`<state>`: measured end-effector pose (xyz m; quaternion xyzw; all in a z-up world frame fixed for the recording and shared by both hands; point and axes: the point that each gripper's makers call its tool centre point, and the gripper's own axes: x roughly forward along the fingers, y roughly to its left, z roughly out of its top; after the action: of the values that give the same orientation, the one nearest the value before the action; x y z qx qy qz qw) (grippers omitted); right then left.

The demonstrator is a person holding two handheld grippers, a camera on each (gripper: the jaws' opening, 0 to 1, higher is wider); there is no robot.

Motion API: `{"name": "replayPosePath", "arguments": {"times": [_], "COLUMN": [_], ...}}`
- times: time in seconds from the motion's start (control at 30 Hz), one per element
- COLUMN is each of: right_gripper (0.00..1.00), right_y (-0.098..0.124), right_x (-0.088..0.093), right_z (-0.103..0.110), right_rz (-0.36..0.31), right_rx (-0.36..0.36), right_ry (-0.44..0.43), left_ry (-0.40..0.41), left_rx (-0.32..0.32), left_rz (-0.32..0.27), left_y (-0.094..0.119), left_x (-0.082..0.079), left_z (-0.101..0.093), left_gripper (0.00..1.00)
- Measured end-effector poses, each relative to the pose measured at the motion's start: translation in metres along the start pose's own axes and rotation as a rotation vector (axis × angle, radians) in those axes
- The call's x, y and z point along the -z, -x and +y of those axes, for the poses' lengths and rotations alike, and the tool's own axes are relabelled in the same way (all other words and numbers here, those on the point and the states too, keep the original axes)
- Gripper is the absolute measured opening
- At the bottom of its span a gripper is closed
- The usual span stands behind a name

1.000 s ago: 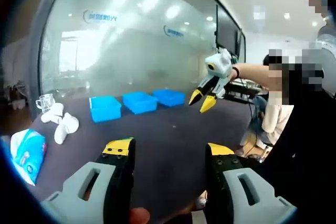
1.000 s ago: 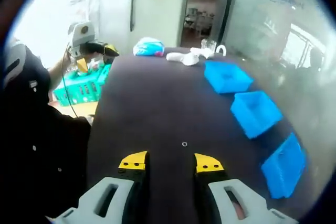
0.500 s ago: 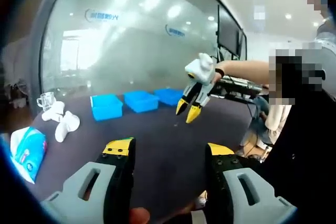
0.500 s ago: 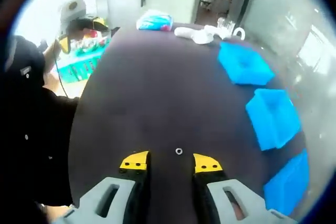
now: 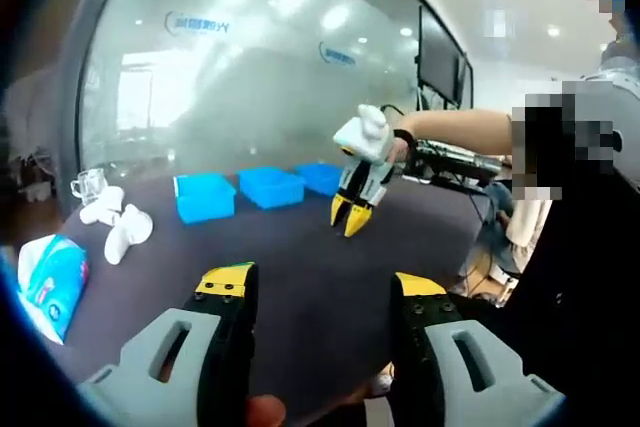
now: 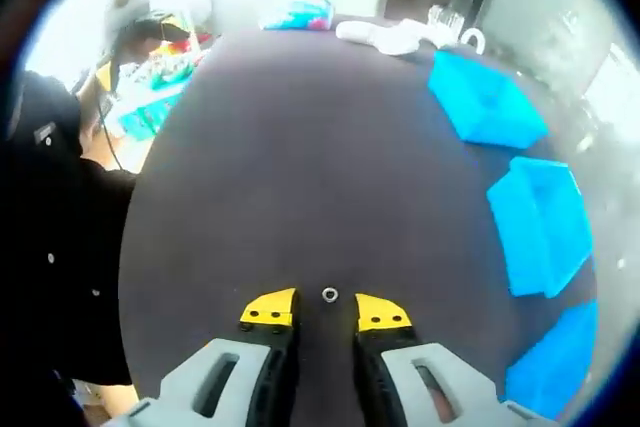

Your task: Sort the screws, nuts, and washers into the corresponding bins

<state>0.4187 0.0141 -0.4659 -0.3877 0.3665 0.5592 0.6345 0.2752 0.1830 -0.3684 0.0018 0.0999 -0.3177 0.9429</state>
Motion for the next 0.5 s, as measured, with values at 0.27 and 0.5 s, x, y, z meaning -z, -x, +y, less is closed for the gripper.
{"name": "replayPosePath", "arguments": {"times": [0.27,0.5], "right_gripper": [0.11,0.02], "right_y": [-0.004,-0.005], "right_x": [0.001,0.000], "right_z": [-0.001,0.008], "right_rz": [0.027,0.042], "right_rx": [-0.029,-0.054], "right_ry": [-0.014,-0.008], "left_ry": [0.006,0.008], "left_rx": [0.001,0.003], "left_rz": [0.000,-0.002], "left_y": [-0.001,-0.001], "left_x": [0.001,0.001], "left_z": [0.000,-0.001], "left_gripper": [0.51,0.51]}}
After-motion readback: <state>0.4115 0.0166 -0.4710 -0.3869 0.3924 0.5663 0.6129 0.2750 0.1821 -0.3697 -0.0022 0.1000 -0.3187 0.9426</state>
